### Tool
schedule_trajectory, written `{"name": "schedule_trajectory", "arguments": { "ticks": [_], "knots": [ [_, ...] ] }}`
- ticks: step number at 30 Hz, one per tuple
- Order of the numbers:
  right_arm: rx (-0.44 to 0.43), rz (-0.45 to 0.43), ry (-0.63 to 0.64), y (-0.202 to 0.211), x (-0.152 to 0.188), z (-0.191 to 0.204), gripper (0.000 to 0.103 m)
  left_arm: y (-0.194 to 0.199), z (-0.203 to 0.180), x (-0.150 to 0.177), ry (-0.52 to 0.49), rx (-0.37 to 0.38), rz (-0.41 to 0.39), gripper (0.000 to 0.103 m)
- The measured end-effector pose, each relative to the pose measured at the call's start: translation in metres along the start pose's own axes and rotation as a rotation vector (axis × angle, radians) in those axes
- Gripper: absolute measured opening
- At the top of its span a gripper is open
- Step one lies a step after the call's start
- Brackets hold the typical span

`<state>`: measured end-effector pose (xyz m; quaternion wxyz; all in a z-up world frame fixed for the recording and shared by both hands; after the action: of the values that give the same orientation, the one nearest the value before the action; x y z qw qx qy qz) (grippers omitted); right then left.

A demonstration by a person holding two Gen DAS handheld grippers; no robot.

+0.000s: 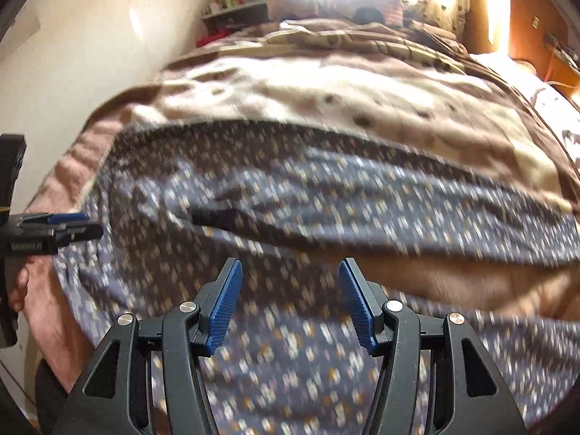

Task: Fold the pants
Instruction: 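Lower both open grippers toward the pants waistband edge, then close the left gripper on the waistband while the right gripper closes on it too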

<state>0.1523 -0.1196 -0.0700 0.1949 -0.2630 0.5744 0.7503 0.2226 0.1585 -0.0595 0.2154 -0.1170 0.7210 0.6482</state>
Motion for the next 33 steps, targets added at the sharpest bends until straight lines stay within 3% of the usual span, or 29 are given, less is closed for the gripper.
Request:
{"name": "schedule_trajectory", "arguments": {
  "ticks": [4, 9, 15, 20, 25, 33],
  "knots": [
    [-0.008, -0.012, 0.054, -0.015, -0.026, 0.01, 0.057, -0.003, 0.019, -0.037, -0.035, -0.073, -0.037, 0.07],
    [0.003, -0.022, 0.122, -0.042, -0.062, 0.011, 0.057, -0.024, 0.042, -0.082, 0.007, -0.056, -0.04, 0.07],
    [0.015, -0.008, 0.153, -0.086, -0.105, 0.005, 0.057, -0.054, 0.065, -0.127, -0.095, -0.19, -0.06, 0.07],
    [-0.013, 0.009, 0.159, -0.117, -0.132, 0.002, 0.057, -0.083, 0.082, -0.151, -0.156, -0.246, -0.037, 0.07],
    [0.024, 0.055, 0.262, -0.155, -0.144, 0.002, 0.057, -0.108, 0.097, -0.167, -0.22, -0.292, -0.028, 0.07],
    [-0.031, 0.124, 0.265, -0.197, -0.15, -0.008, 0.057, -0.137, 0.099, -0.175, -0.336, -0.29, 0.034, 0.07]
  ]
}}
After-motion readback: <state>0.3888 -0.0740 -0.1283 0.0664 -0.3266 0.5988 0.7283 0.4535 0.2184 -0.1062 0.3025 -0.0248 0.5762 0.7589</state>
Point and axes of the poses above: each gripper's, at about its wrist camera, not at the fingertips, and y roughly against the way its jaws point, z to its left, x to its underside, the point moved 6 cm from there along -y, roughly the way its jaws point, and after that the axes turned 4 degrees about -x, right-handed, at the moved point
